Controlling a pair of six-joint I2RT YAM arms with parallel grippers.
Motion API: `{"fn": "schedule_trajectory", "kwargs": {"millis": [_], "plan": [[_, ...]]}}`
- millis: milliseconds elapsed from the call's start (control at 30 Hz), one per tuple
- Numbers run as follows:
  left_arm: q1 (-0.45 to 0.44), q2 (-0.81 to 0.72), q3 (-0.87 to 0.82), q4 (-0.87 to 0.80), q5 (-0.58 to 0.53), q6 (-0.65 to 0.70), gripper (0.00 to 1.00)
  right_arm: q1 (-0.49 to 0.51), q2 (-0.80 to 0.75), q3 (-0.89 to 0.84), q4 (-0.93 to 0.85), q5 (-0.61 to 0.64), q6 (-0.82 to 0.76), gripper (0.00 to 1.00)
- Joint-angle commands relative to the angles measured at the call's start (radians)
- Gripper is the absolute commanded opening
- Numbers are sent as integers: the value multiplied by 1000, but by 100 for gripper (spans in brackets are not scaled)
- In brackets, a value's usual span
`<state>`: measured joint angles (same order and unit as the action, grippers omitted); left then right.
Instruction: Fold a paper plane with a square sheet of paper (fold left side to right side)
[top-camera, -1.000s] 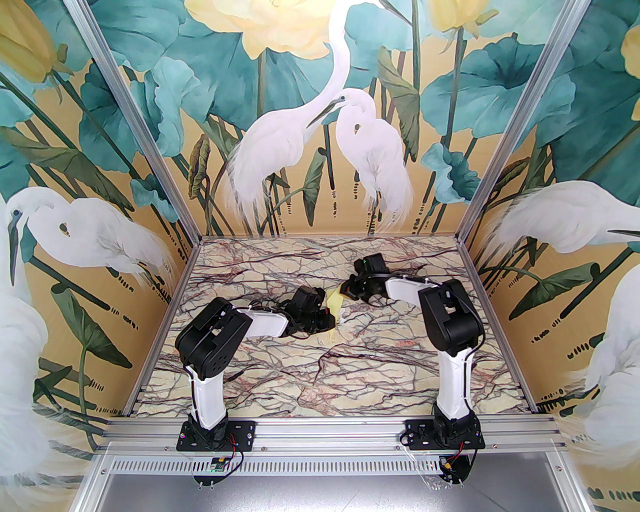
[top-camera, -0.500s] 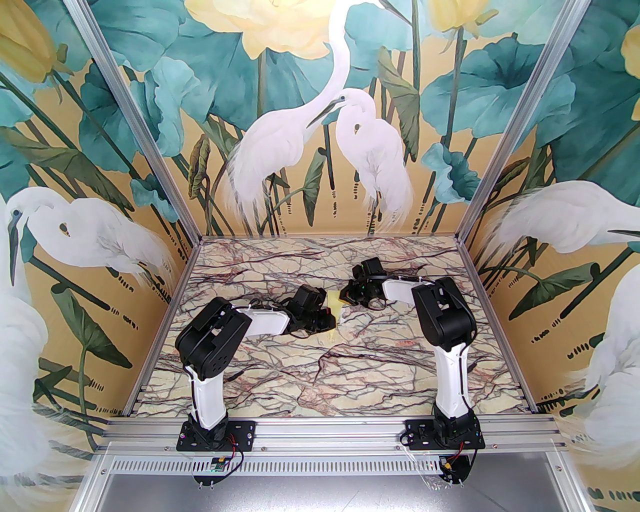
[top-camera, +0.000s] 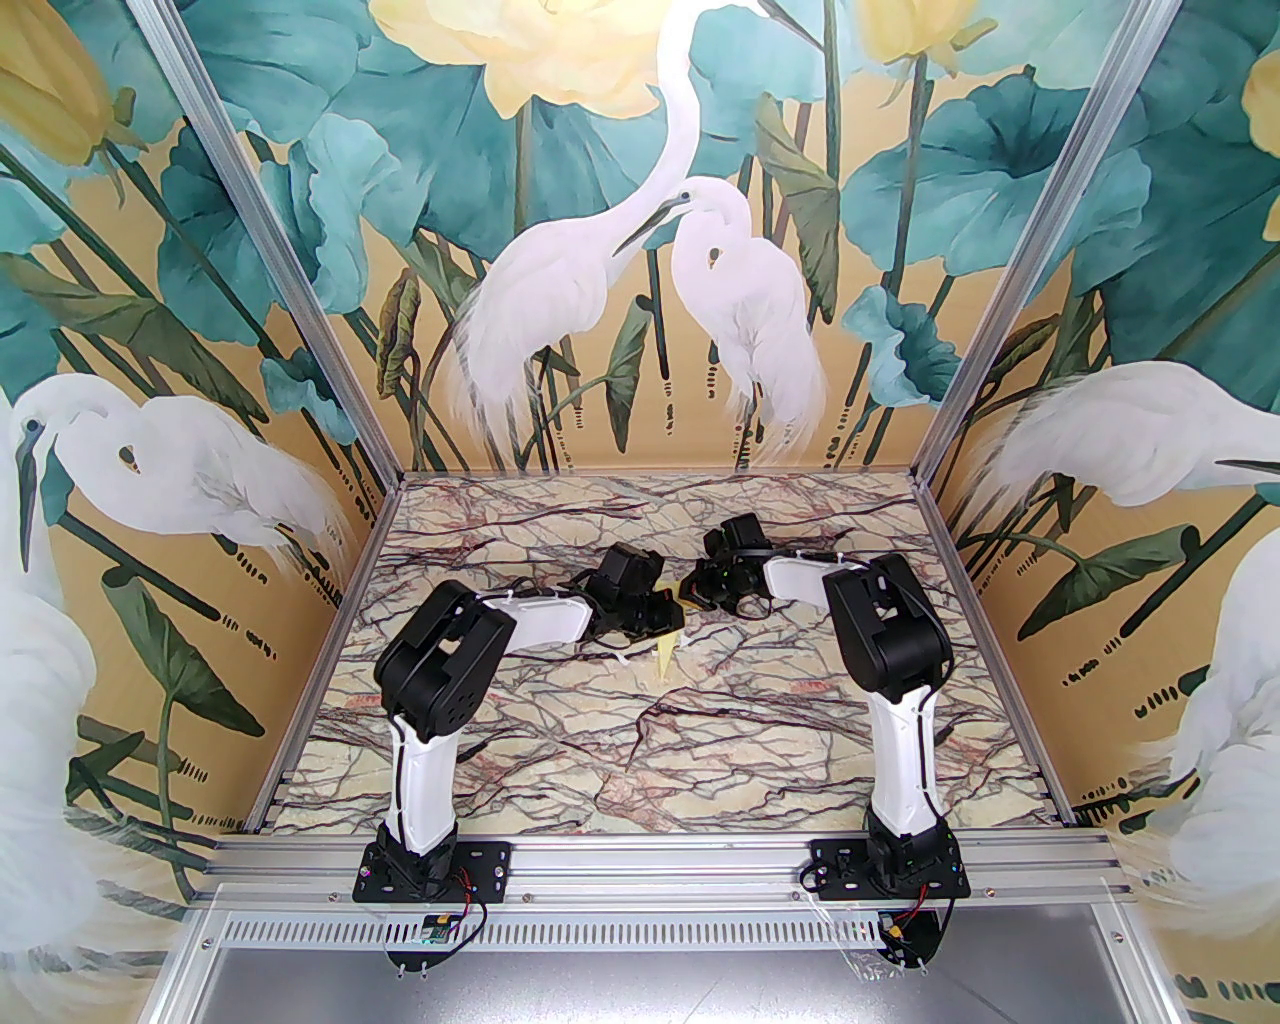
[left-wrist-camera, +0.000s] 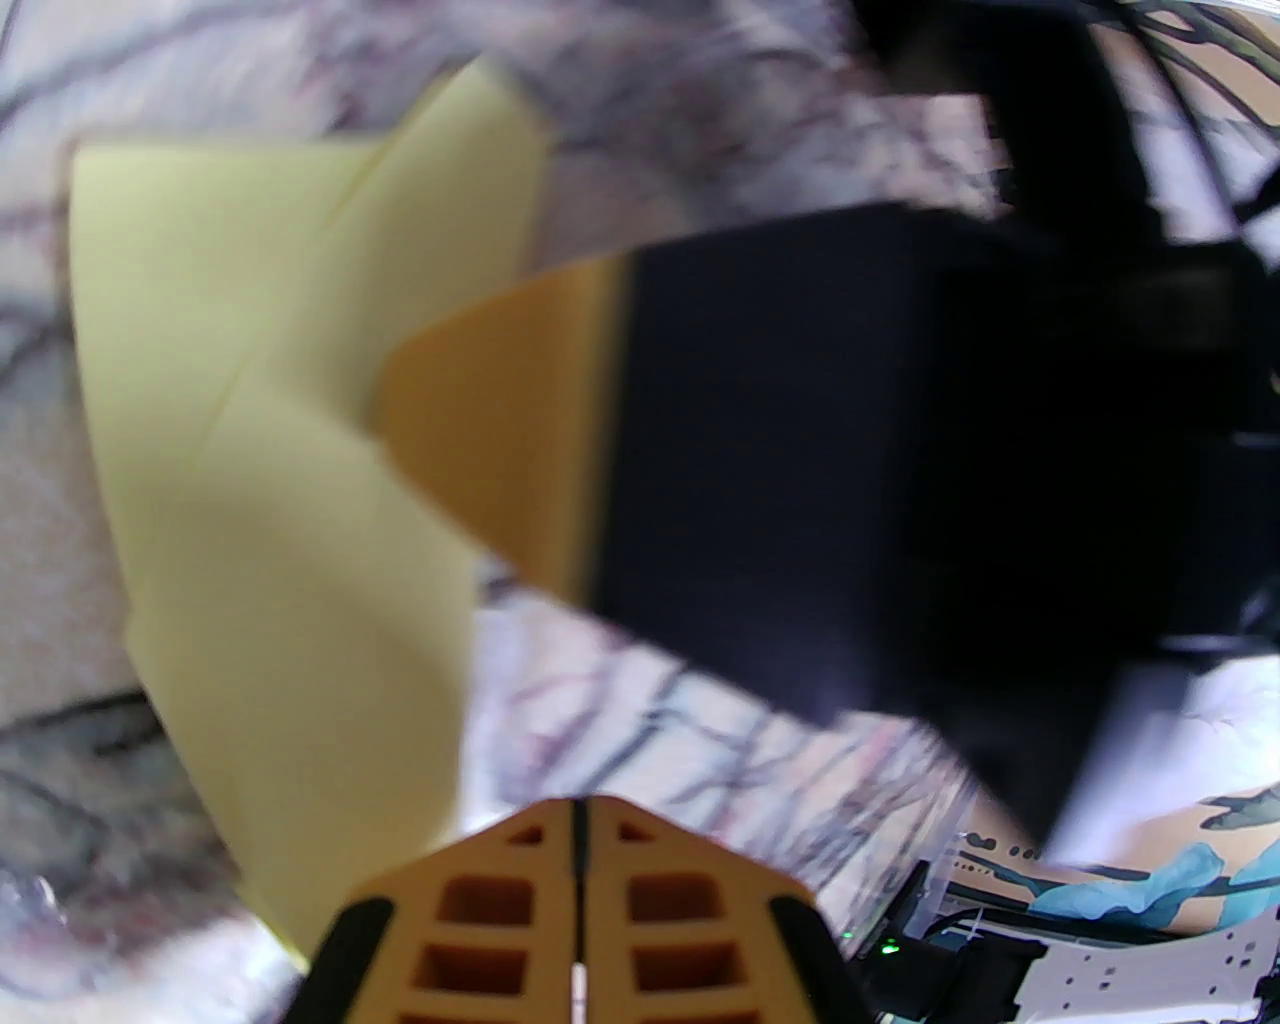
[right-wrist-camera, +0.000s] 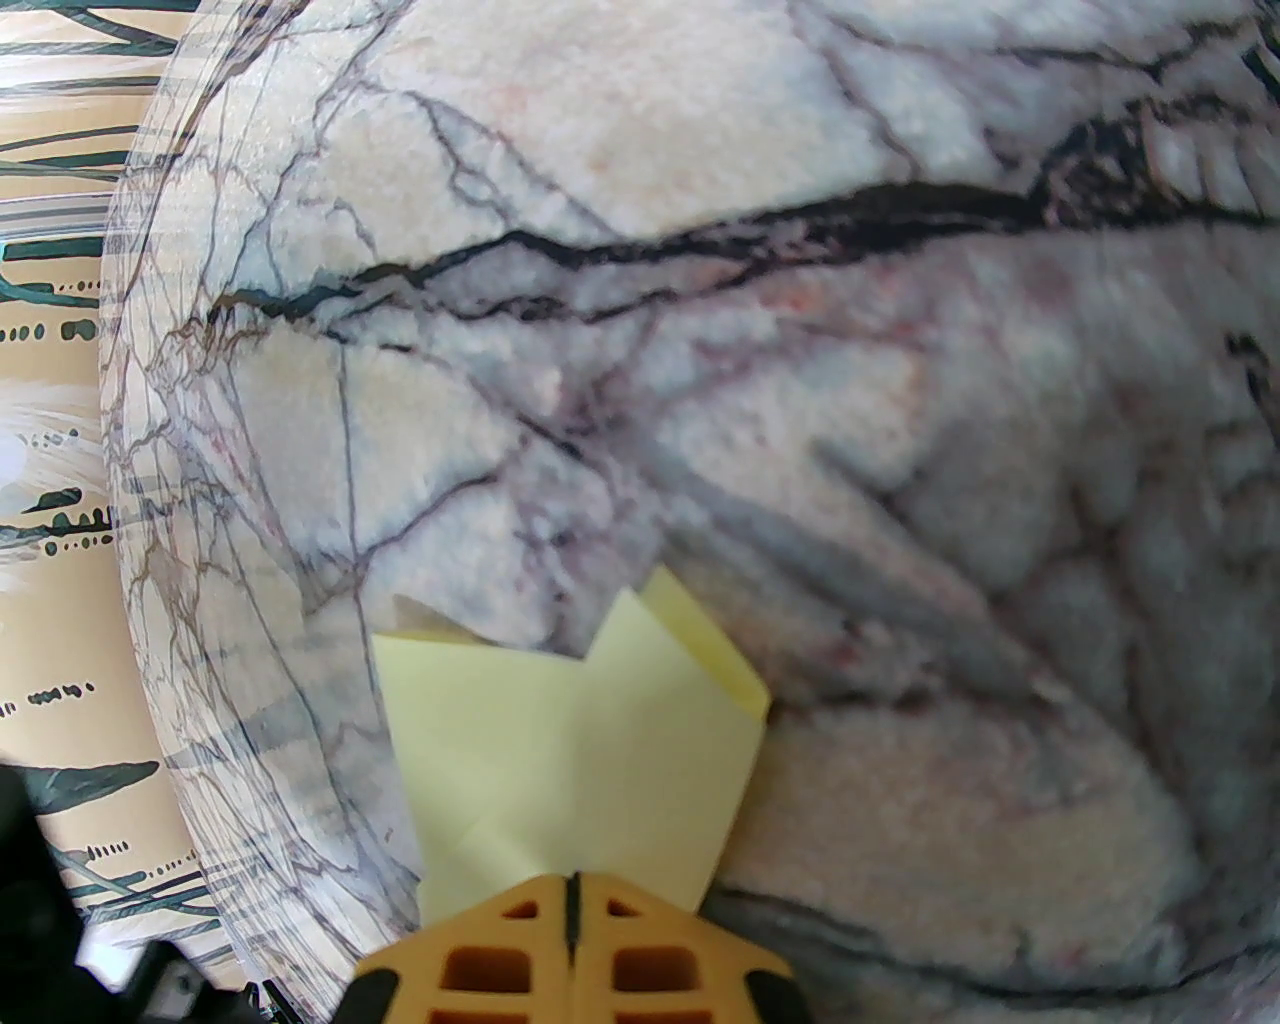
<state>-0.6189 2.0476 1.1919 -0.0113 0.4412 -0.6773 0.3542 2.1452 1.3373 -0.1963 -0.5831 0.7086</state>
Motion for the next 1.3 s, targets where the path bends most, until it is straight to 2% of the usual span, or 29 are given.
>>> {"fn": "schedule_trajectory", "kwargs": {"millis": [0,333,733,933,1167,1200,1267], "plan": [[2,26,-5,-51,18,31,7,3,53,13,-75,68,-30,0],[-18,-65,-184,-4,24,17,7,1,75,48,-130,111,-32,0],[-97,-172,-381,65,2,-44,7,-5,76,46,-137,122,-31,0],[-150,-233,-447,67,-25,-65,6,-4,71,46,-134,117,-32,0],[-157,-346,-479,47,-50,-69,6,1,0,25,-121,118,-38,0],[-152,-368,-477,35,-57,-68,7,5,-19,24,-125,120,-42,0],[-132,-410,-477,18,-64,-68,22,16,-58,26,-145,134,-54,14]]}}
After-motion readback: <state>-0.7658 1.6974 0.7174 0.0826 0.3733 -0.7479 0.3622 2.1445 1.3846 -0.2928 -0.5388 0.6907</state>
